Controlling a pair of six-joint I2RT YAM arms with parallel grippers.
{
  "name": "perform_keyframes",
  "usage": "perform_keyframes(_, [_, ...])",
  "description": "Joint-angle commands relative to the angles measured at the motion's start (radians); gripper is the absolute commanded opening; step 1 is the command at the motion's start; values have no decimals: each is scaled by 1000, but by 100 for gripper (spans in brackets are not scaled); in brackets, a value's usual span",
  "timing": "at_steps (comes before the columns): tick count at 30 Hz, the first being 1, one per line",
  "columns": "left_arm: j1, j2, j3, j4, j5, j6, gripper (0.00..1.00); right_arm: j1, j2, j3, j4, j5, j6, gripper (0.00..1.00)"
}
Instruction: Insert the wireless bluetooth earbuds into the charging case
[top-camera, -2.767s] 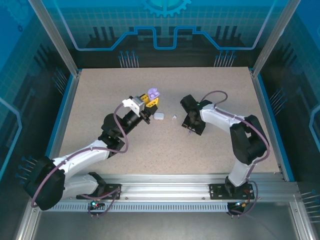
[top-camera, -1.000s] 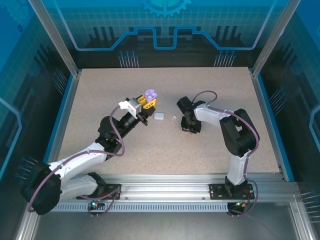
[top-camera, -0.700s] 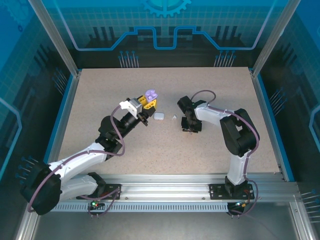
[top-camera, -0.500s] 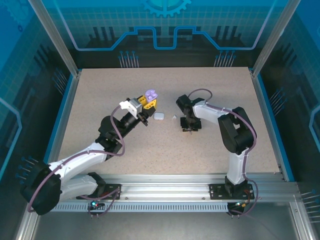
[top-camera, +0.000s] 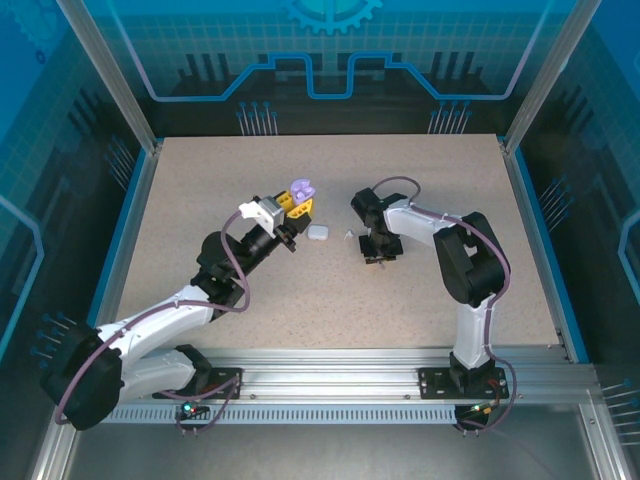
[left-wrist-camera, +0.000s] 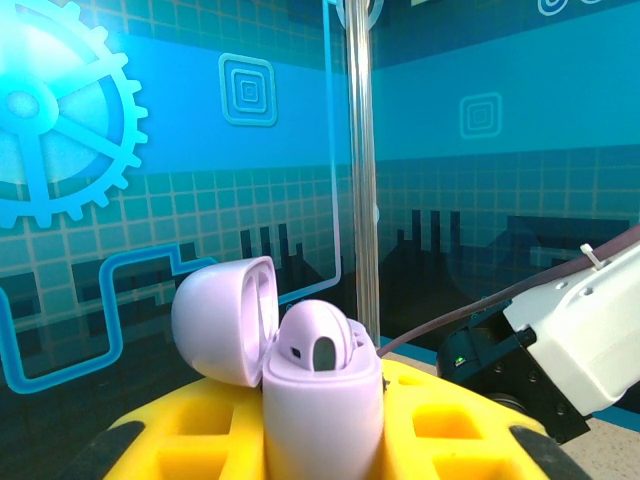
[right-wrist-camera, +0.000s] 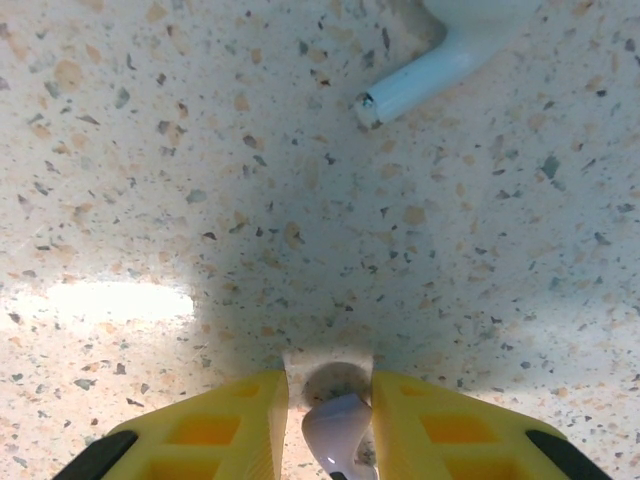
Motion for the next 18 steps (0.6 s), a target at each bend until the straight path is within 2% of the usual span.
perform_keyframes(1, [-2, -15, 29, 15, 9, -12, 0, -7, -19, -33, -58, -19, -17, 29])
perform_keyframes(10, [-3, -19, 29, 10, 10, -14, 0, -10, -60, -64, -54, -14, -20, 30])
perform_keyframes(18, [-3, -15, 33, 10, 14, -22, 0, -16, -31, -49, -41, -17, -16, 30])
